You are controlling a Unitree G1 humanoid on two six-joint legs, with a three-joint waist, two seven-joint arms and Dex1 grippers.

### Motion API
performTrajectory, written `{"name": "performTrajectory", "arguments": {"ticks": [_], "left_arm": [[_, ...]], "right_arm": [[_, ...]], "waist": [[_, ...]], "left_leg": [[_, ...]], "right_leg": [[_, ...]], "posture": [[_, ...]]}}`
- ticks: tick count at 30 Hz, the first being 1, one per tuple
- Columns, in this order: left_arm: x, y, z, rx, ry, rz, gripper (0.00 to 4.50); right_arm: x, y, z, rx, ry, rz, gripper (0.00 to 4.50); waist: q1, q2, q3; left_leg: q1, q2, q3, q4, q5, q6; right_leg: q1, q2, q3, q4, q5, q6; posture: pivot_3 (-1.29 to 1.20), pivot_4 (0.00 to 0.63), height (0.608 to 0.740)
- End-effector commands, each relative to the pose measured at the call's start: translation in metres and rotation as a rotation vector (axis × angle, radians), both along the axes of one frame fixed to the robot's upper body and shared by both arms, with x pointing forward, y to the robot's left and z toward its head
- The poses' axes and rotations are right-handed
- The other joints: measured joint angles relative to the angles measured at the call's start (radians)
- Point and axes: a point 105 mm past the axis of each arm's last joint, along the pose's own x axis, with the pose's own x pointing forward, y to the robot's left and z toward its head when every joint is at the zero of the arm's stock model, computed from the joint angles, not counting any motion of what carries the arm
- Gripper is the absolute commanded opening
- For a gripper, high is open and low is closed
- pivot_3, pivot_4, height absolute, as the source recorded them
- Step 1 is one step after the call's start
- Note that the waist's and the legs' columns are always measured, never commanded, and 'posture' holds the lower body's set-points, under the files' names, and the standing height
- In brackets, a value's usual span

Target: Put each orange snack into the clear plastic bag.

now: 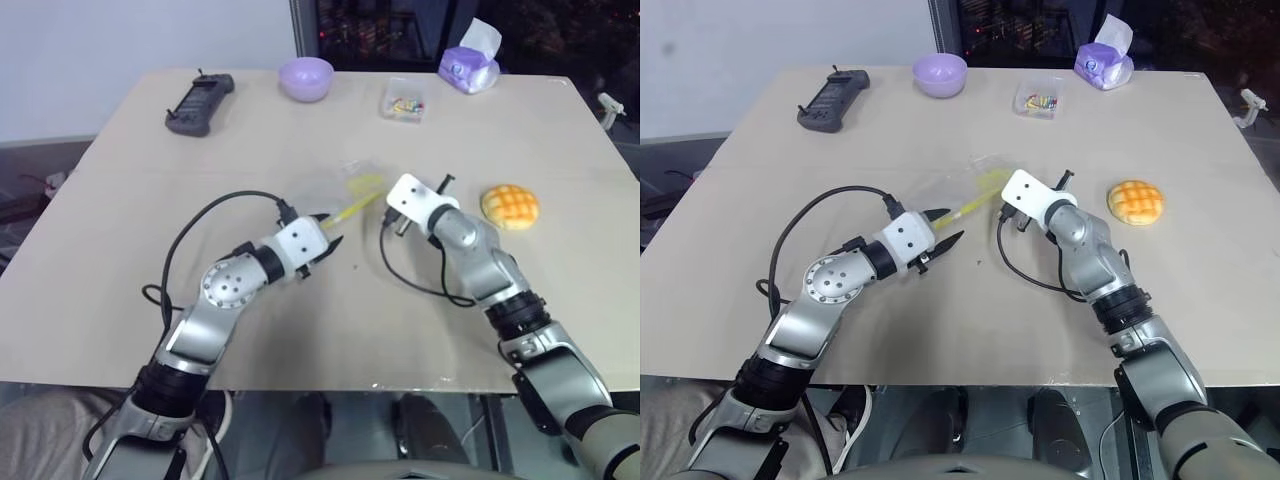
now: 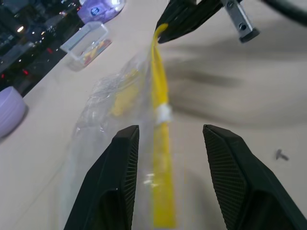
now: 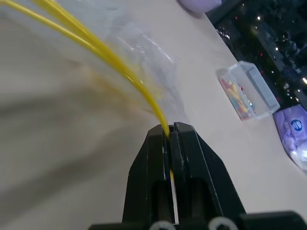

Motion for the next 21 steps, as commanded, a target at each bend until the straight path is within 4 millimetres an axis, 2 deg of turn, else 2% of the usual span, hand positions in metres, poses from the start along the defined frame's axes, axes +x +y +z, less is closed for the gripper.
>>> {"name": "performTrajectory", "arguments": {"ticks": [1, 17, 21], "left_arm": [[0.0000, 0.0022, 0.0096, 0.013, -0.053, 0.003, 2.23], [0.0060, 0.0050, 0.0040, 0.039, -0.058, 0.026, 2.23], [0.0067, 0.0042, 0.0054, 0.030, -0.064, 0.030, 1.02]], "right_arm": [[-0.0049, 0.0078, 0.0143, 0.012, -0.054, 0.016, 0.00], [-0.0078, 0.0065, 0.0136, 0.007, -0.046, 0.019, 0.00], [-0.0089, 0.0062, 0.0125, 0.006, -0.044, 0.018, 0.00]], "waist": [[0.000, 0.000, 0.000], [0.000, 0.000, 0.000], [0.000, 0.000, 0.000]], "left_leg": [[0.000, 0.000, 0.000, 0.000, 0.000, 0.000], [0.000, 0.000, 0.000, 0.000, 0.000, 0.000], [0.000, 0.000, 0.000, 0.000, 0.000, 0.000]], "right_leg": [[0.000, 0.000, 0.000, 0.000, 0.000, 0.000], [0.000, 0.000, 0.000, 0.000, 0.000, 0.000], [0.000, 0.000, 0.000, 0.000, 0.000, 0.000]], "posture": [[0.00, 0.150, 0.740], [0.00, 0.150, 0.740], [0.00, 0.150, 0.740]]}}
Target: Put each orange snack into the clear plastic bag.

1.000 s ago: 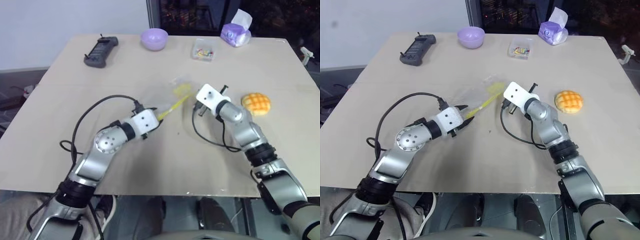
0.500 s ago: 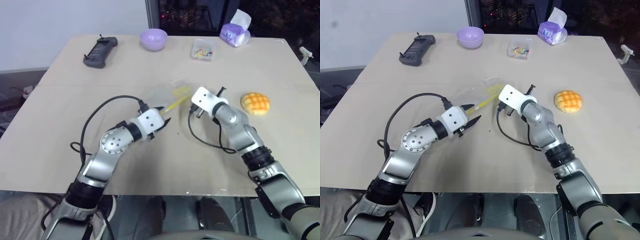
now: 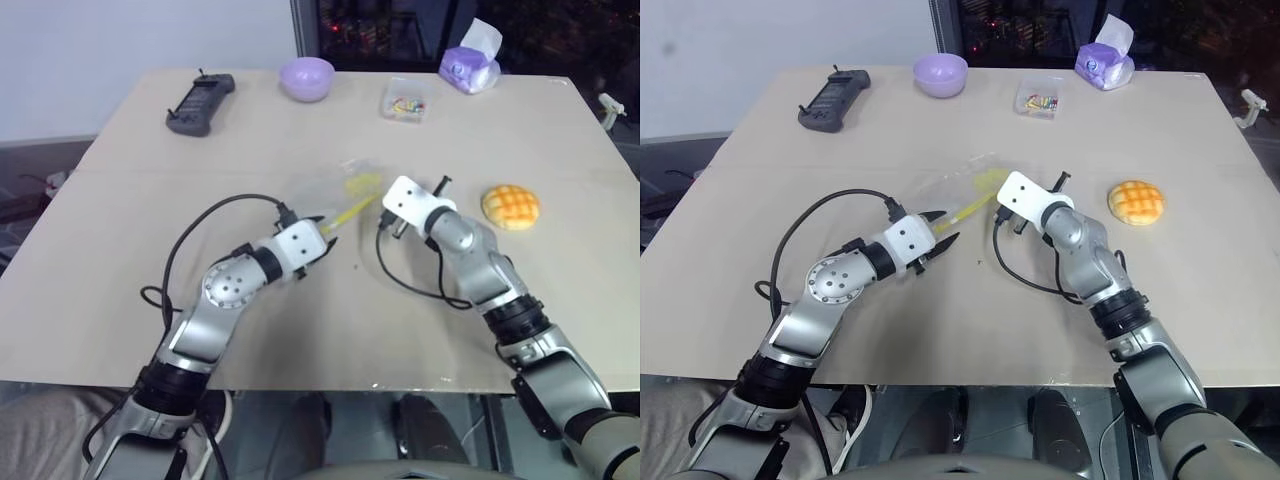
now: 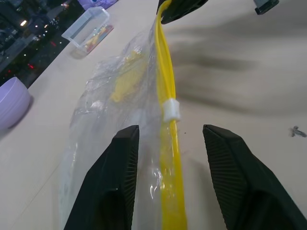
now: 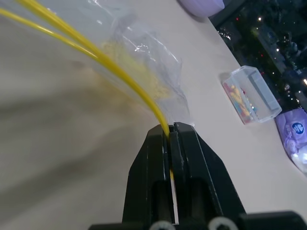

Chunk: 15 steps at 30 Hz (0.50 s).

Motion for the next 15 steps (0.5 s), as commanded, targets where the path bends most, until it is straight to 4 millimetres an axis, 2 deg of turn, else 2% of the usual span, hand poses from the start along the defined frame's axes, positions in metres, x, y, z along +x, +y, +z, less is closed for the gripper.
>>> {"name": "performTrajectory", "arguments": {"ticks": [1, 2, 8, 11, 14, 15], "left_arm": [[0.001, -0.002, 0.014, -0.013, -0.061, -0.007, 0.46], [0.001, -0.003, 0.014, -0.014, -0.062, -0.008, 0.02], [0.002, -0.002, 0.013, -0.015, -0.063, -0.006, 0.02], [0.003, -0.003, 0.012, -0.018, -0.065, -0.007, 0.02], [0.004, -0.004, 0.012, -0.033, -0.064, -0.010, 0.00], [0.005, -0.005, 0.012, -0.037, -0.063, -0.012, 0.00]], "right_arm": [[-0.004, 0.004, 0.014, 0.014, -0.051, 0.018, 0.00], [-0.004, 0.004, 0.014, 0.014, -0.051, 0.018, 0.00], [-0.006, 0.003, 0.015, 0.019, -0.053, 0.023, 0.00], [-0.006, 0.003, 0.016, 0.140, 0.037, 0.050, 0.00], [-0.014, -0.002, 0.012, 0.103, 0.091, 0.078, 0.81], [-0.016, -0.008, 0.012, 0.098, 0.108, 0.086, 1.36]], "waist": [[0.000, 0.000, 0.000], [0.000, 0.000, 0.000], [0.000, 0.000, 0.000], [0.000, 0.000, 0.000], [0.001, 0.000, 0.000], [0.002, 0.000, 0.000]], "left_leg": [[0.000, 0.000, 0.000, 0.000, 0.000, 0.000], [0.000, 0.000, 0.000, 0.000, 0.000, 0.000], [0.000, 0.000, 0.000, 0.000, 0.000, 0.000], [0.000, 0.000, 0.000, 0.000, 0.000, 0.000], [0.000, 0.000, 0.000, 0.000, 0.000, 0.000], [0.000, 0.000, 0.000, 0.000, 0.000, 0.000]], "right_leg": [[0.000, 0.000, 0.000, 0.000, 0.000, 0.000], [0.000, 0.000, 0.000, 0.000, 0.000, 0.000], [0.000, 0.000, 0.000, 0.000, 0.000, 0.000], [0.000, 0.000, 0.000, 0.000, 0.000, 0.000], [0.000, 0.000, 0.000, 0.000, 0.000, 0.000], [0.000, 0.000, 0.000, 0.000, 0.000, 0.000]], "posture": [[0.00, 0.150, 0.740], [0.00, 0.150, 0.740], [0.00, 0.150, 0.740], [0.00, 0.150, 0.740], [0.00, 0.150, 0.740], [0.00, 0.150, 0.740]]}}
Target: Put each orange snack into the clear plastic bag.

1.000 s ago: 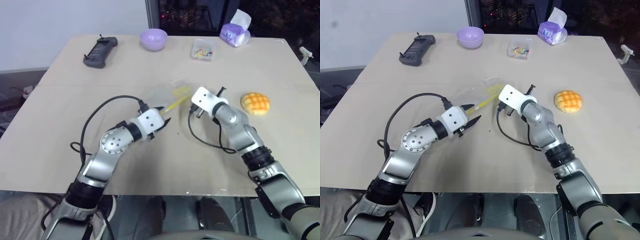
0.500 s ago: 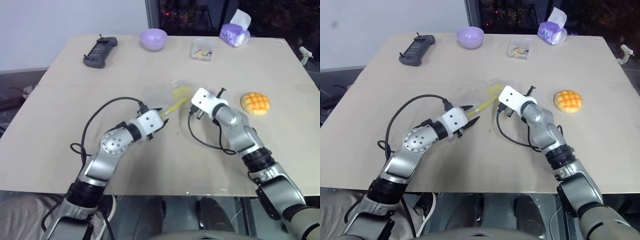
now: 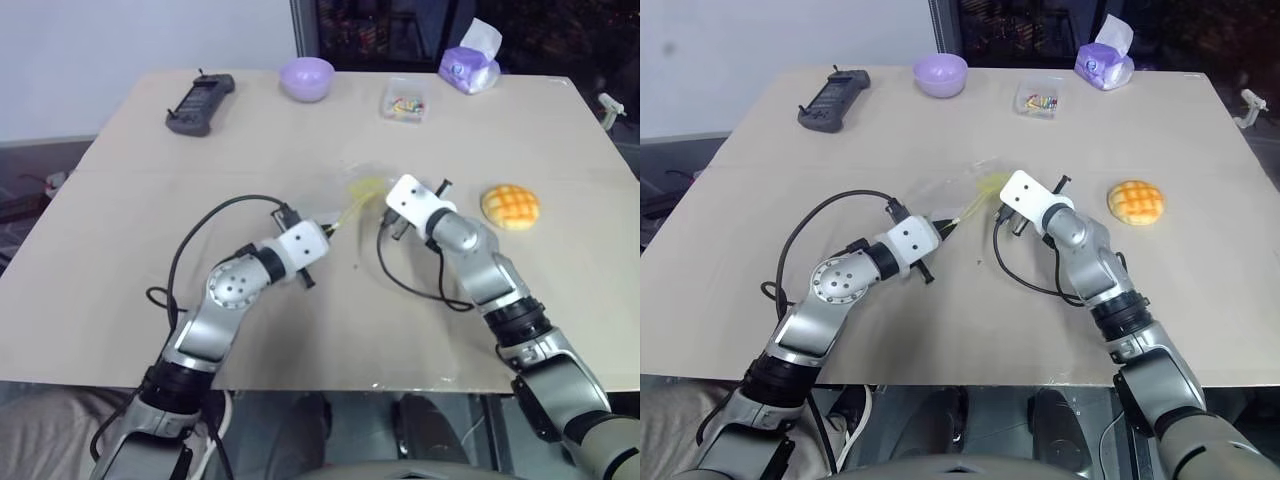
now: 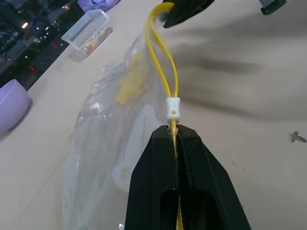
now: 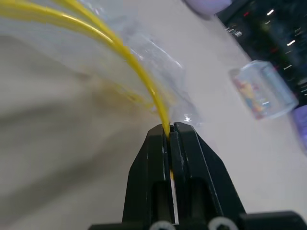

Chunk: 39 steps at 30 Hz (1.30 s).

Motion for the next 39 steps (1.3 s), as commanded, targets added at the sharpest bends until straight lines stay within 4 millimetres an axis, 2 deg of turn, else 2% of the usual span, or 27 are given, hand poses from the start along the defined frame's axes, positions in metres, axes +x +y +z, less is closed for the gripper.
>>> {"name": "performTrajectory", "arguments": {"ticks": [1, 3, 5, 7, 11, 14, 17, 18, 30, 39], "left_arm": [[0.002, -0.002, 0.012, -0.028, -0.055, -0.010, 0.00], [0.003, -0.002, 0.012, -0.030, -0.057, -0.015, 0.00], [0.004, -0.003, 0.012, -0.029, -0.058, -0.018, 0.00], [0.004, -0.003, 0.012, -0.029, -0.060, -0.023, 0.00], [0.003, -0.005, 0.011, -0.029, -0.060, -0.031, 0.00], [0.003, -0.007, 0.011, -0.034, -0.060, -0.039, 0.00], [0.003, -0.007, 0.011, -0.036, -0.061, -0.042, 0.00], [0.003, -0.008, 0.011, -0.036, -0.061, -0.043, 0.00], [0.001, -0.012, 0.013, -0.049, -0.065, -0.067, 0.00], [-0.003, -0.017, 0.014, -0.048, -0.068, -0.108, 0.00]], "right_arm": [[-0.009, -0.011, 0.015, 0.023, 0.010, 0.045, 1.78], [-0.012, -0.025, 0.021, 0.019, 0.031, 0.043, 2.62], [-0.016, -0.033, 0.024, 0.024, 0.065, 0.049, 2.62], [-0.021, -0.038, 0.036, 0.138, 0.126, 0.052, 2.62], [-0.036, -0.023, 0.058, 0.435, 0.257, 0.119, 2.62], [-0.047, -0.003, 0.056, 0.580, 0.379, 0.175, 1.74], [-0.050, 0.010, 0.050, 0.603, 0.426, 0.186, 0.32], [-0.050, 0.014, 0.049, 0.610, 0.436, 0.189, 0.06], [-0.048, 0.032, 0.042, 0.652, 0.471, 0.196, 0.06], [-0.034, 0.032, 0.029, 0.690, 0.488, 0.138, 0.06]], "waist": [[0.002, 0.000, 0.000], [0.004, 0.000, 0.000], [0.002, 0.000, 0.000], [-0.001, 0.000, 0.000], [-0.006, 0.000, 0.000], [-0.002, 0.000, 0.000], [0.003, 0.000, 0.000], [0.004, 0.000, 0.000], [-0.001, 0.000, 0.000], [-0.001, 0.000, 0.000]], "left_leg": [[0.000, 0.000, 0.000, 0.000, 0.000, 0.000], [-0.001, -0.001, -0.001, 0.001, 0.000, 0.000], [-0.001, -0.001, -0.001, 0.001, 0.000, 0.000], [0.000, -0.001, -0.001, 0.001, 0.000, 0.000], [0.000, 0.001, -0.001, 0.001, 0.000, 0.000], [0.000, 0.002, -0.002, 0.001, 0.000, 0.000], [0.000, 0.000, -0.002, 0.001, 0.000, 0.000], [0.000, 0.000, -0.002, 0.001, 0.000, 0.000], [0.000, -0.001, -0.003, 0.001, 0.000, 0.000], [0.000, -0.001, -0.003, 0.001, 0.000, 0.000]], "right_leg": [[0.000, 0.000, 0.000, 0.000, 0.000, 0.000], [0.000, -0.001, -0.001, 0.000, 0.000, 0.000], [0.001, -0.001, -0.001, 0.000, 0.000, 0.000], [0.001, 0.000, -0.001, 0.000, 0.000, 0.000], [0.001, 0.001, -0.001, 0.001, 0.000, 0.000], [0.001, 0.001, -0.001, 0.001, 0.000, 0.000], [0.001, 0.001, -0.001, 0.001, 0.000, 0.000], [0.001, 0.000, -0.002, 0.001, 0.000, 0.000], [0.001, 0.000, -0.003, 0.001, 0.000, 0.000], [0.001, 0.000, -0.003, 0.001, 0.000, 0.000]], "posture": [[0.00, 0.150, 0.740], [0.00, 0.150, 0.740], [0.00, 0.150, 0.740], [0.00, 0.150, 0.740], [0.00, 0.150, 0.740], [0.00, 0.150, 0.740], [0.00, 0.150, 0.740], [0.00, 0.150, 0.740], [0.00, 0.150, 0.740], [0.00, 0.150, 0.740]]}}
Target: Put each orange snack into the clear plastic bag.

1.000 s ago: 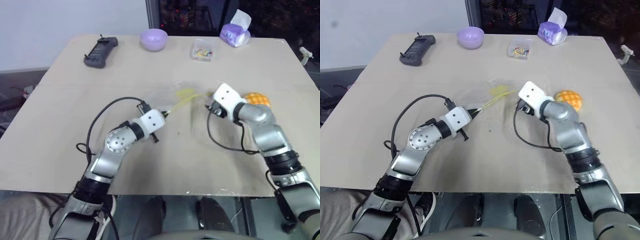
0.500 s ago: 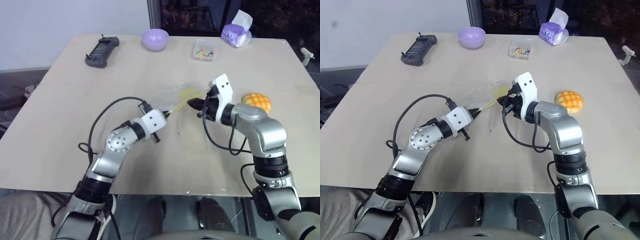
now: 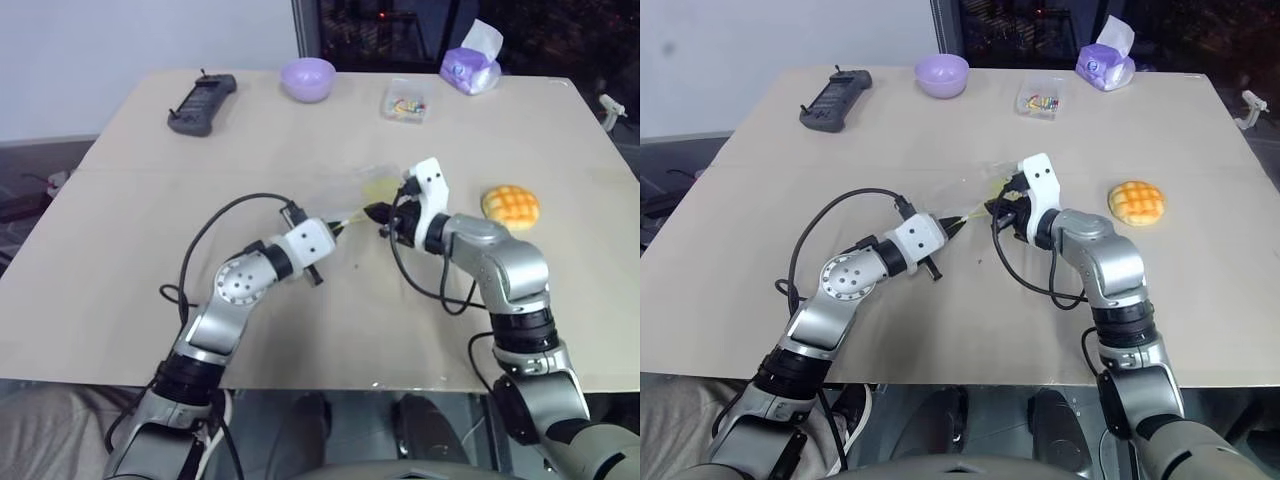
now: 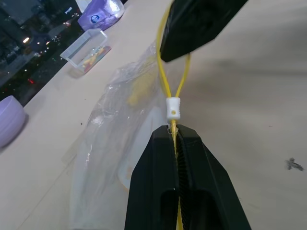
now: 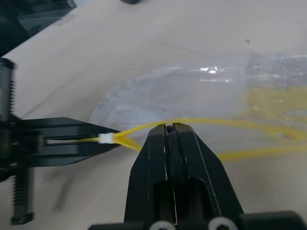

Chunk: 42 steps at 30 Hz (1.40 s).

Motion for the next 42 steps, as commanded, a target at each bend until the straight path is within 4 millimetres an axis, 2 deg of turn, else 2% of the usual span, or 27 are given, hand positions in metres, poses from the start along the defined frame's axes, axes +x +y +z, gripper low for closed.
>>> {"name": "performTrajectory", "arguments": {"ticks": [1, 5, 10, 13, 14, 15, 21, 23, 26, 30, 36, 38, 40, 42], "left_arm": [[-0.004, -0.007, 0.014, -0.019, -0.052, -0.048, 0.00], [-0.005, -0.011, 0.019, -0.024, -0.073, -0.077, 0.00], [-0.006, -0.015, 0.025, -0.027, -0.087, -0.108, 0.00], [-0.006, -0.014, 0.025, -0.021, -0.087, -0.107, 0.00], [-0.006, -0.013, 0.025, -0.019, -0.088, -0.104, 0.00], [-0.006, -0.012, 0.025, -0.018, -0.088, -0.103, 0.00], [-0.005, -0.008, 0.022, -0.019, -0.078, -0.082, 0.00], [-0.005, -0.008, 0.021, -0.019, -0.077, -0.078, 0.00], [-0.003, -0.008, 0.021, -0.020, -0.076, -0.066, 0.00], [0.001, -0.003, 0.018, -0.012, -0.068, -0.031, 0.00], [0.004, -0.002, 0.018, -0.016, -0.068, -0.007, 0.00], [0.004, -0.004, 0.018, -0.022, -0.068, -0.007, 0.00], [0.003, -0.004, 0.017, -0.029, -0.066, -0.006, 0.00], [0.003, -0.005, 0.017, -0.031, -0.064, -0.007, 0.00]], "right_arm": [[0.007, 0.000, 0.011, 0.013, -0.049, -0.015, 0.06], [0.019, -0.009, 0.000, -0.073, -0.069, -0.061, 0.06], [0.032, -0.011, -0.015, -0.246, -0.203, -0.036, 0.06], [0.044, -0.019, -0.022, -0.461, -0.394, -0.025, 0.75], [0.045, -0.021, -0.023, -0.517, -0.451, -0.008, 1.11], [0.046, -0.022, -0.024, -0.548, -0.488, 0.007, 1.67], [0.042, -0.020, -0.029, -0.620, -0.642, 0.095, 4.11], [0.041, -0.021, -0.027, -0.628, -0.676, 0.100, 4.43], [0.040, -0.027, -0.020, -0.635, -0.711, 0.100, 4.43], [0.025, -0.033, 0.000, -0.515, -0.685, 0.153, 4.43], [-0.013, -0.058, 0.016, -0.322, -0.459, 0.259, 4.43], [-0.022, -0.075, 0.025, -0.233, -0.382, 0.242, 4.43], [-0.022, -0.095, 0.035, -0.164, -0.335, 0.178, 4.43], [-0.005, -0.127, 0.040, -0.151, -0.313, 0.007, 4.43]], "waist": [[0.000, 0.000, 0.000], [0.000, 0.000, 0.000], [-0.001, 0.000, 0.000], [-0.003, 0.000, 0.000], [-0.002, 0.000, 0.000], [-0.002, 0.000, 0.000], [-0.005, 0.000, 0.000], [-0.003, 0.000, 0.000], [0.001, 0.000, 0.000], [0.002, 0.000, 0.000], [0.004, 0.000, 0.000], [0.004, 0.000, 0.000], [0.004, 0.000, 0.000], [0.003, 0.000, 0.000]], "left_leg": [[0.000, 0.000, 0.000, 0.000, 0.000, 0.000], [0.000, 0.000, 0.000, 0.000, 0.000, 0.000], [0.000, 0.000, 0.000, 0.000, 0.000, 0.000], [0.000, 0.000, 0.001, 0.000, 0.000, 0.000], [0.000, 0.000, 0.001, 0.000, 0.000, 0.000], [0.000, 0.000, 0.001, 0.000, 0.000, 0.000], [0.000, 0.000, 0.001, 0.000, 0.000, 0.000], [0.000, 0.000, 0.001, 0.000, 0.000, 0.000], [0.000, 0.000, 0.001, 0.000, 0.000, 0.000], [0.000, 0.000, 0.001, 0.000, 0.000, 0.000], [0.000, 0.000, 0.000, 0.000, 0.000, 0.000], [0.000, 0.000, -0.001, 0.000, 0.000, 0.000], [0.000, 0.000, -0.001, 0.000, 0.000, 0.000], [0.000, 0.000, 0.000, 0.001, 0.000, 0.000]], "right_leg": [[0.000, 0.000, 0.000, 0.000, 0.000, 0.000], [0.000, 0.000, 0.000, 0.000, 0.000, 0.000], [0.000, 0.000, 0.000, 0.000, 0.000, 0.000], [0.000, 0.000, 0.001, 0.000, 0.000, 0.000], [0.000, 0.000, 0.001, 0.000, 0.000, 0.000], [0.000, 0.000, 0.001, 0.000, 0.000, 0.000], [0.000, 0.000, 0.001, -0.001, 0.000, 0.000], [0.000, 0.000, 0.001, 0.000, 0.000, 0.000], [0.000, 0.000, 0.001, -0.001, 0.000, 0.000], [0.000, 0.000, 0.000, -0.001, 0.000, 0.000], [0.001, 0.000, 0.000, -0.001, 0.000, 0.000], [0.001, 0.000, -0.001, -0.001, 0.000, 0.000], [0.002, 0.000, -0.001, -0.001, 0.000, 0.000], [0.002, 0.000, 0.000, -0.001, 0.000, 0.000]], "posture": [[0.00, 0.150, 0.740], [0.00, 0.150, 0.740], [0.00, 0.150, 0.740], [0.00, 0.150, 0.740], [0.00, 0.150, 0.740], [0.00, 0.150, 0.740], [0.00, 0.150, 0.740], [0.00, 0.150, 0.740], [0.00, 0.150, 0.740], [0.00, 0.150, 0.740], [0.00, 0.150, 0.740], [0.00, 0.150, 0.740], [0.00, 0.150, 0.740], [0.00, 0.150, 0.740]]}}
